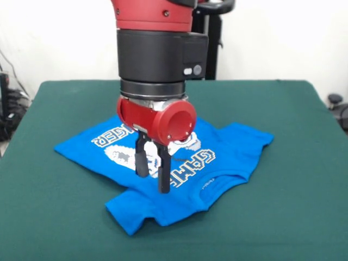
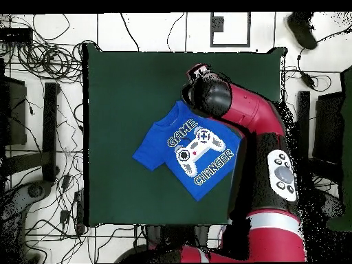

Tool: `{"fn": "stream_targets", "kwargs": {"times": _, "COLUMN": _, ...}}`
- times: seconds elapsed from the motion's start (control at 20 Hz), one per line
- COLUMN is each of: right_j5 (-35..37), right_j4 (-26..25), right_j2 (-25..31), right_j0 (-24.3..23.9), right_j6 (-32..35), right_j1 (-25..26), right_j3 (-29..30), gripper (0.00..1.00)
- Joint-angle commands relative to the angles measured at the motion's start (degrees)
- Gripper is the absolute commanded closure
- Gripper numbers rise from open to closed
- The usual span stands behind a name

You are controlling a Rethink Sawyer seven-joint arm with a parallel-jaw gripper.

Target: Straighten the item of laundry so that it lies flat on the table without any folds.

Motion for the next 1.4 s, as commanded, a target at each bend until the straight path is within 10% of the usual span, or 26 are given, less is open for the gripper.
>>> {"fn": "stream_targets", "kwargs": {"times": 0.05, "right_j5": 6.59, "right_j4": -2.05, "right_j2": 2.86, "right_j0": -0.78, "right_j6": -0.88, "right_j1": 2.35, "right_j3": 0.19, "gripper": 0.0}}
{"fn": "stream_targets", "kwargs": {"times": 1.4, "right_j5": 2.58, "right_j4": -6.86, "right_j2": 4.15, "right_j0": -1.66, "right_j6": -0.98, "right_j1": 9.2, "right_j3": -4.45, "gripper": 0.0}}
